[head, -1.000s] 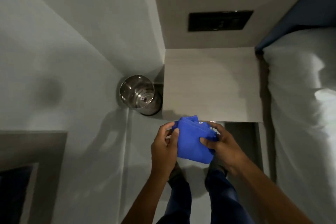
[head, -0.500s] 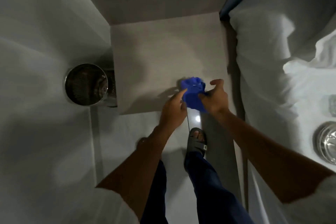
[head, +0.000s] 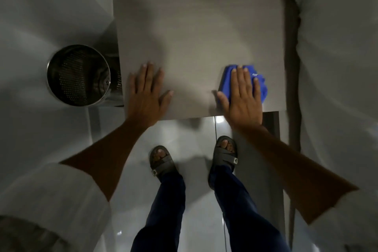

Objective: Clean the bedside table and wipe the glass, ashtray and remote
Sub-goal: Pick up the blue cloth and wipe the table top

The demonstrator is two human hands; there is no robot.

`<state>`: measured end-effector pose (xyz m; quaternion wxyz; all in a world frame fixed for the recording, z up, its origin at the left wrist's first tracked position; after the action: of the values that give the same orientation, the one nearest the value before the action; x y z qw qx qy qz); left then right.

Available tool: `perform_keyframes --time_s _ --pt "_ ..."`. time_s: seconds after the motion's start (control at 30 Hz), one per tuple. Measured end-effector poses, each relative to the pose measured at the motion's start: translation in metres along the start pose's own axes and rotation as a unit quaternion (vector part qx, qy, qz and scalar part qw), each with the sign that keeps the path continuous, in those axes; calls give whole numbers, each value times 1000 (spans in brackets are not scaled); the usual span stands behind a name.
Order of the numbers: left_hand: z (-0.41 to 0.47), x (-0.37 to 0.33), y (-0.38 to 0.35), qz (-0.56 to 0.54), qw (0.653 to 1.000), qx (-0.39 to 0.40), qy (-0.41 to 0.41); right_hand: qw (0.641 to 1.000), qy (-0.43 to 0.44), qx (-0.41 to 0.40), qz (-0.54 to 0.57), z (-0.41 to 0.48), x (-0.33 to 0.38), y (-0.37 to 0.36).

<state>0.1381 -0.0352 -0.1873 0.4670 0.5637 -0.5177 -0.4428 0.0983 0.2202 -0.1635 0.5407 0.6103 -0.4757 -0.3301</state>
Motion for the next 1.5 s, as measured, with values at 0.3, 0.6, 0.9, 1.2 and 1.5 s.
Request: perform_keyframes --time_s 0.3,0.6,0.9,1.2,1.5 --pt "2 9 -23 -15 997 -69 -24 992 -88 -86 1 99 1 -8" --pt "0 11 -19 -26 996 -78 -18 993 101 -54 6 74 98 -19" --pt "2 14 -25 -15 998 -63 -6 1000 14 -6 -11 -21 -18 -31" --pt "-1 12 -19 -42 995 -94 -1 993 -109 -47 14 35 -67 -4" --pt "1 15 -22 -21 998 -64 -7 989 -108 -97 37 110 -44 3"
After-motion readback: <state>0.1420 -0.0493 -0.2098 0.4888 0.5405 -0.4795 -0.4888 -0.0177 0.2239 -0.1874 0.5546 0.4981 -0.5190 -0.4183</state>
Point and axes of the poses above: each hand's wrist, its own z-axis towards the middle knuckle, its own y-axis out of the back of the hand, x = y × z, the point moved 5 cm from there along z, towards the middle knuckle, and after that the axes turned 4 degrees about y, right-handed, at the moved point
